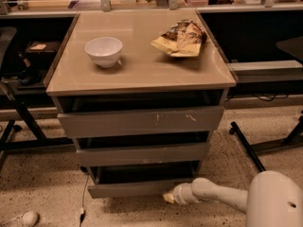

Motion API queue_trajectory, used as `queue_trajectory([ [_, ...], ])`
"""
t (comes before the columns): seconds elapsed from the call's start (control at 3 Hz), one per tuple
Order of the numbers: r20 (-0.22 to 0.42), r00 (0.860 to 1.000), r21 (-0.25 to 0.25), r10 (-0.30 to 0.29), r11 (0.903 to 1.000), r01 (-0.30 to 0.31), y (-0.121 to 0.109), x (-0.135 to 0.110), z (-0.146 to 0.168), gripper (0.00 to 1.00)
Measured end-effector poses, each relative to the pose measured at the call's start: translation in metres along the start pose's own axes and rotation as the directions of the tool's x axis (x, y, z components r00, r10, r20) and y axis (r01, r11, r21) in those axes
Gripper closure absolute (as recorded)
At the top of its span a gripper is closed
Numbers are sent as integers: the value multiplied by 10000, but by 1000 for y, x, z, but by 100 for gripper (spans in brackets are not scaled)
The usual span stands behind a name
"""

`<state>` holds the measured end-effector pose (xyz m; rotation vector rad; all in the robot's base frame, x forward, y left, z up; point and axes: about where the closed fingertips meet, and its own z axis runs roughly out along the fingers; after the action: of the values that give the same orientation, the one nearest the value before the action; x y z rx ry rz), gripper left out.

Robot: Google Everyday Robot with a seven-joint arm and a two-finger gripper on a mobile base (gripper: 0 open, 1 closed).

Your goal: Close bottom drawer

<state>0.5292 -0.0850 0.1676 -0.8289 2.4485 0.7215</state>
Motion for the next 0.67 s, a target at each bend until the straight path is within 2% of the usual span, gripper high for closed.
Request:
queue_trajectory([
  [0.67, 605, 9968, 328, 527, 9980, -548, -17, -3, 6, 100],
])
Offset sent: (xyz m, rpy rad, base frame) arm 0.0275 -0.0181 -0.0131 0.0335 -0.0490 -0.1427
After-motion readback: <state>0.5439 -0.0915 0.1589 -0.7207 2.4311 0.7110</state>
